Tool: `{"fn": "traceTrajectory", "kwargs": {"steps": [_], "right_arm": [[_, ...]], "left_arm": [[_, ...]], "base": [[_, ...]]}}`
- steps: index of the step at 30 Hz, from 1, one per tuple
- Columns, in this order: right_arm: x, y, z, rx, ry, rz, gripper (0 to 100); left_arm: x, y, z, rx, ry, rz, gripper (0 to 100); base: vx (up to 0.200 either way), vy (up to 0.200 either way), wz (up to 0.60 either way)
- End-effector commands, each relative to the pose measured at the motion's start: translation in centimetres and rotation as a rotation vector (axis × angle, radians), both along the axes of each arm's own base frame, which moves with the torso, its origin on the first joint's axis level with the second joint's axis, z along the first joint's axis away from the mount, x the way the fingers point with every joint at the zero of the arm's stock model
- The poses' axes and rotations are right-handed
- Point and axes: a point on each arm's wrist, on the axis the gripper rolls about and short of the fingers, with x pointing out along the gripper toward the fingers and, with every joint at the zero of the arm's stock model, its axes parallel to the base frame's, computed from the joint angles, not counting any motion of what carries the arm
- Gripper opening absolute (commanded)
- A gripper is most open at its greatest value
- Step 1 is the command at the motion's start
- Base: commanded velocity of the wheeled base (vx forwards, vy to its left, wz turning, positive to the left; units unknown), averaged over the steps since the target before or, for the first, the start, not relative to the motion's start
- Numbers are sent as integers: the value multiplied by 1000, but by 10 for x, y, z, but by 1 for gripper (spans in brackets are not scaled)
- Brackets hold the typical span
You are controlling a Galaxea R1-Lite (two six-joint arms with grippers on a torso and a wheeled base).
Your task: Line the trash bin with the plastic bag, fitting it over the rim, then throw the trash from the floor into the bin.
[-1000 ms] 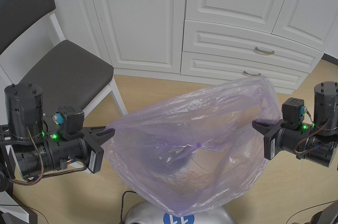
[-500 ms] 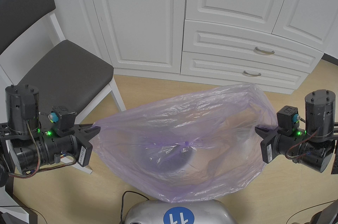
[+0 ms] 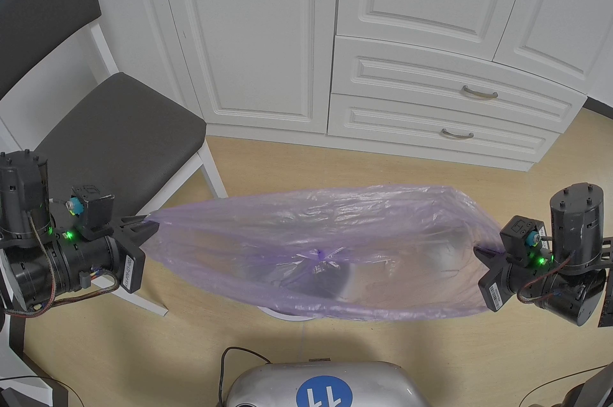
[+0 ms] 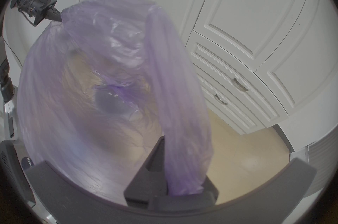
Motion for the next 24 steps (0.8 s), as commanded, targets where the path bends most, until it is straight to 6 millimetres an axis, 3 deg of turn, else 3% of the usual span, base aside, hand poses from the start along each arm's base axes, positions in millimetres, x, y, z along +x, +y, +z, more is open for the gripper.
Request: {"fn": "traceTrajectory", "kwargs": {"steps": [1,24], "right_arm": [[-1,-6,0,-2,-3,-18,0],[4,-17,-12,-109,27,-49,0]], "left_arm": [[5,5,-1,3,5,34,0],[20,22,-5,38,20,127,0]], "base": [[0,0,0],[0,0,0]]}}
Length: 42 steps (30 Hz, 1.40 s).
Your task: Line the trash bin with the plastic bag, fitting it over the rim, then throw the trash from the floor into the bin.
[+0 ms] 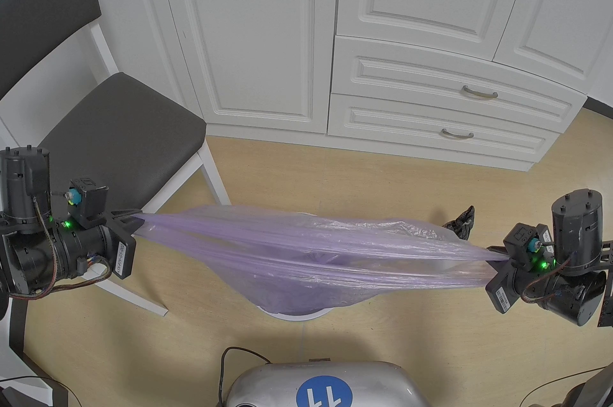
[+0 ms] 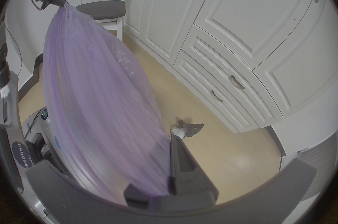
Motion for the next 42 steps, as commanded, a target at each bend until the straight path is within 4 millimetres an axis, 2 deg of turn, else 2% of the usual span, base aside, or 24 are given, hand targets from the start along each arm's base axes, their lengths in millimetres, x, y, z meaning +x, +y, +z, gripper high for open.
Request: {"fn": "traceTrajectory", "kwargs": {"steps": [1,5,13,17,19,22,26,32,36,37,42], "right_arm": [[1,-1,-2,-11,8,-12,0],[2,-1,-2,-7,4,-12,0],[5,4,-1,60,-92,3,0],[10,14,-5,108,-151,33,0],[17,23,-9,144,-196,44,0],[25,30,-14,177,-239,51,0],[33,41,-22,222,-292,74,0],[30,35,-25,208,-339,84,0],[28,24,-24,149,-353,64,0],[31,14,-26,94,-356,31,0],[33,7,-27,36,-357,-16,0]], "left_arm": [[2,0,-1,4,3,8,0],[7,-4,-5,14,13,-10,0],[12,-32,-8,-34,-120,-115,0],[16,-51,-13,-66,-165,-181,0],[17,-73,-19,-122,-192,-248,0],[16,-94,-22,-203,-219,-299,0],[17,-110,-24,-263,-260,-317,0],[24,-103,-25,-237,-294,-198,0],[34,-88,-22,-196,-325,-108,0],[41,-75,-21,-151,-342,-54,0],[52,-57,-19,-112,-362,26,0]], "base": [[0,0,0],[0,0,0],[0,0,0],[0,0,0],[0,0,0],[0,0,0],[0,0,0],[0,0,0],[0,0,0],[0,0,0],[0,0,0]]}}
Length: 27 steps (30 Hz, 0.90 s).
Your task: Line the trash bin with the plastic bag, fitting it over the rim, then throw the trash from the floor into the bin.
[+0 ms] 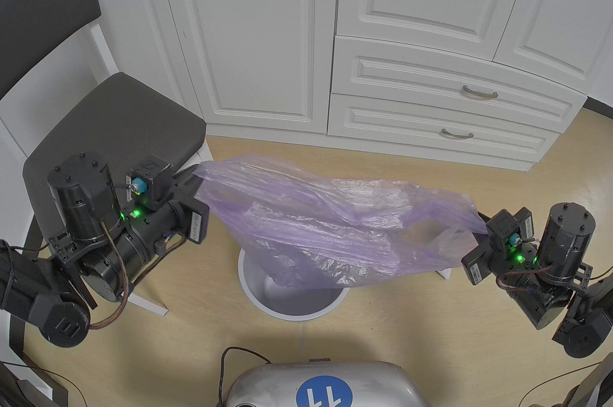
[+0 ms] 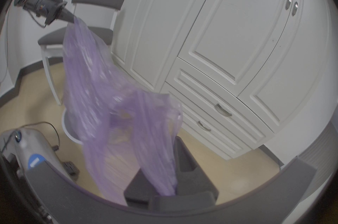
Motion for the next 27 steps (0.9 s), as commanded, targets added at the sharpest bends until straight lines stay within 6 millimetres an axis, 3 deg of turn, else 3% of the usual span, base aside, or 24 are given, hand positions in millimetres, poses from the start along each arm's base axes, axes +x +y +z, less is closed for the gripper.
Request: {"fn": "traceTrajectory", "kwargs": {"steps": [1,6,19,22,27], "right_arm": [[2,-10,-3,-37,9,-72,0],[3,-12,-4,-72,6,-150,0],[11,-16,1,-54,-15,-191,0],[12,-15,6,-17,-50,-164,0],[9,-16,13,63,-184,39,0]], "left_arm": [[11,16,1,19,-9,95,0],[18,21,4,27,-21,210,0],[25,38,7,28,-32,281,0],[26,38,8,19,-45,269,0],[24,37,11,-13,-99,142,0]], "base": [[0,0,0],[0,0,0],[0,0,0],[0,0,0],[0,0,0]]}}
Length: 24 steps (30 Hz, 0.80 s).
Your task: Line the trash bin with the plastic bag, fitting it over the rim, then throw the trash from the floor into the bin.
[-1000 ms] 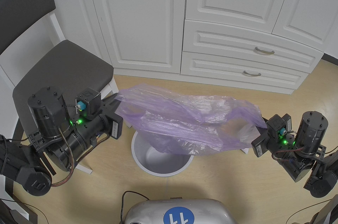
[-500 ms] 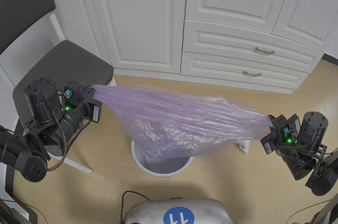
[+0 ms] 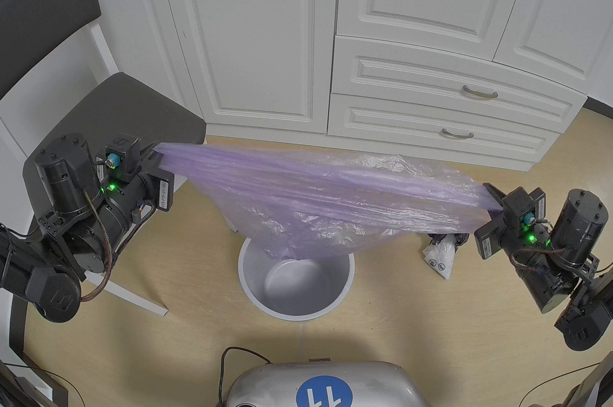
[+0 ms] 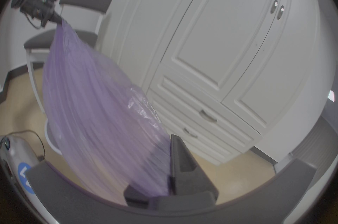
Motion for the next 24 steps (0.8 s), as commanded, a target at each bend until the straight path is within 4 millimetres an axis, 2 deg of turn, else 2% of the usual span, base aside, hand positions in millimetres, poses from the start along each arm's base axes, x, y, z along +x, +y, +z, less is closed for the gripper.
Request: {"fn": "traceTrajectory", "kwargs": {"steps": [1,4,5,8,15,21,24], "right_arm": [[-4,-6,1,22,-89,145,0],[-6,-11,-2,2,-80,236,0],[-9,-18,0,-13,-91,326,0],[-12,-23,3,-19,-106,408,0],[-10,-20,1,-17,-99,448,0],[-3,1,-10,-13,-53,513,0],[-1,8,-15,7,-25,537,0]], "left_arm": [[-3,0,2,-19,-56,-114,0],[-5,3,2,-24,-82,-160,0],[-7,6,2,-25,-107,-234,0],[-10,5,-1,-23,-120,-337,0],[-8,-1,-6,-24,-132,-395,0],[-11,-37,-14,-94,-175,-518,0],[-13,-46,-18,-97,-159,-552,0]], "base": [[0,0,0],[0,0,0],[0,0,0],[0,0,0],[0,0,0],[0,0,0],[0,0,0]]}}
